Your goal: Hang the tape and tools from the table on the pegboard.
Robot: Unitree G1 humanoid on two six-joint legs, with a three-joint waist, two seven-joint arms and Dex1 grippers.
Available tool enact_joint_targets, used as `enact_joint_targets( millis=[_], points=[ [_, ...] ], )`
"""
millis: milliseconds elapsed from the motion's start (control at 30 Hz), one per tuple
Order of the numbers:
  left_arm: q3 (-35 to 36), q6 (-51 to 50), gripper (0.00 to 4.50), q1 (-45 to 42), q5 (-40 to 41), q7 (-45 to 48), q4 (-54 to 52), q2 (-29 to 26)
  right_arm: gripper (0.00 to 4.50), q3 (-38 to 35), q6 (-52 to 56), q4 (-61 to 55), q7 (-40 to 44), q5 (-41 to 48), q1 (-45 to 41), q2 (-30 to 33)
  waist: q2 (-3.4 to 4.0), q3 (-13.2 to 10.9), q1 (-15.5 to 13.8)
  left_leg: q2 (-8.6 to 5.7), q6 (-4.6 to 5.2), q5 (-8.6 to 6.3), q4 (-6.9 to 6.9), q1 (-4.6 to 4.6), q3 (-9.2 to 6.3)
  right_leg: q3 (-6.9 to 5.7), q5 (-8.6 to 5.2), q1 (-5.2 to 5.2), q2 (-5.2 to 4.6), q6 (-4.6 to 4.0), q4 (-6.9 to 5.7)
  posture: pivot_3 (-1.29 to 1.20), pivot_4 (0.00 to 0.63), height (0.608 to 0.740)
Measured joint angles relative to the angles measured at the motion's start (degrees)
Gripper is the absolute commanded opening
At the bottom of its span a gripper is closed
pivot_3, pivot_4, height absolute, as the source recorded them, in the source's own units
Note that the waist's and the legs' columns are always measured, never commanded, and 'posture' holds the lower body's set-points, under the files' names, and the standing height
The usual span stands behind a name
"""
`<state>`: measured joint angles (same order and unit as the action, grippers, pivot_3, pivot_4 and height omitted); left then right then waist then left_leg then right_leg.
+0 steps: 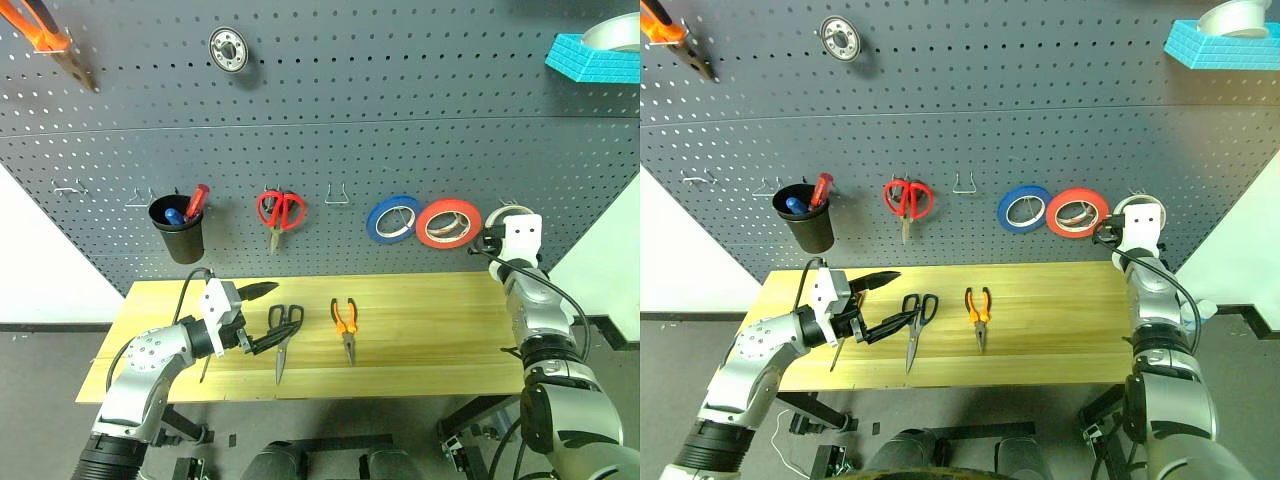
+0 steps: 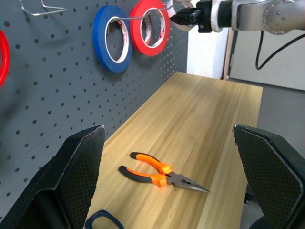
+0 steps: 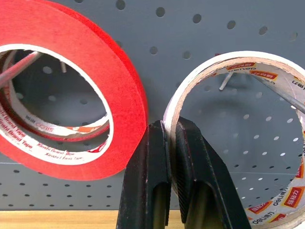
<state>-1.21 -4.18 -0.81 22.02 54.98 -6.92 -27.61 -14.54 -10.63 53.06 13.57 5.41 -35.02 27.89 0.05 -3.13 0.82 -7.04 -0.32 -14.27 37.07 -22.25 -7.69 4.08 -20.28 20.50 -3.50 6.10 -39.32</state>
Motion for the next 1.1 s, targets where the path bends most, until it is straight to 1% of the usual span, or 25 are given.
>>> enact_joint_targets(
  millis=[33, 67, 333, 767, 967, 1100],
  points=[
    [0.0, -0.05, 4.48, -0.01, 0.0, -0.01, 0.0, 0.0, 0.86, 0.01, -0.08, 0.62, -0.08, -0.12, -0.27, 0.01, 0.0, 0.0, 0.0, 0.0, 0.0, 0.0, 0.0, 0.0, 0.0, 0.0, 0.0, 0.0, 0.0, 0.0, 0.0, 0.04, 0.007, 0.717],
    [0.0, -0.08, 4.48, -0.02, 0.0, -0.04, 0.0, 0.0, 1.18, 0.03, -0.19, 1.3, -0.16, -0.15, -0.41, 0.01, 0.0, 0.0, -0.02, 0.0, 0.0, 0.0, 0.0, 0.0, 0.0, 0.0, 0.0, 0.0, 0.0, 0.0, 0.0, 0.04, 0.006, 0.717],
    [0.0, -0.21, 4.48, -0.02, -0.01, -0.25, 0.0, 0.0, 3.93, 0.67, -0.92, 3.54, -0.75, -0.75, -0.72, 0.14, 0.0, 0.0, 0.05, 0.0, 0.0, 0.0, 0.0, 0.0, 0.0, 0.01, 0.0, 0.0, 0.0, 0.0, 0.0, 0.04, 0.003, 0.717],
    [-0.01, -0.2, 4.48, -0.02, -0.05, -0.56, 0.02, 0.05, 3.93, 2.1, 0.1, 2.25, 1.01, -0.77, -1.05, 0.21, 0.0, 0.0, 0.0, 0.0, 0.0, 0.0, 0.0, 0.0, 0.0, 0.01, 0.0, 0.01, 0.0, 0.0, 0.0, 0.04, 0.0, 0.717],
    [0.21, -0.06, 4.48, 0.74, -0.05, -0.8, -0.02, 0.03, 3.93, 3.37, 4.07, -5.86, 2.78, -0.79, 4.08, 0.4, 0.0, 0.0, -0.17, 0.0, 0.0, 0.0, -0.01, 0.0, 0.0, 0.01, 0.0, 0.01, 0.0, 0.0, 0.0, 0.03, 0.0, 0.717],
    [0.38, 0.06, 4.48, 1.49, -0.05, -0.74, -0.03, -0.17, 3.93, 3.83, 9.13, -15.48, 3.77, -0.69, 9.97, 0.49, 0.01, 0.01, -0.21, 0.0, 0.0, 0.0, 0.0, 0.0, -0.01, 0.02, 0.0, 0.01, 0.0, 0.0, 0.0, 0.02, 0.002, 0.717]
  ],
)
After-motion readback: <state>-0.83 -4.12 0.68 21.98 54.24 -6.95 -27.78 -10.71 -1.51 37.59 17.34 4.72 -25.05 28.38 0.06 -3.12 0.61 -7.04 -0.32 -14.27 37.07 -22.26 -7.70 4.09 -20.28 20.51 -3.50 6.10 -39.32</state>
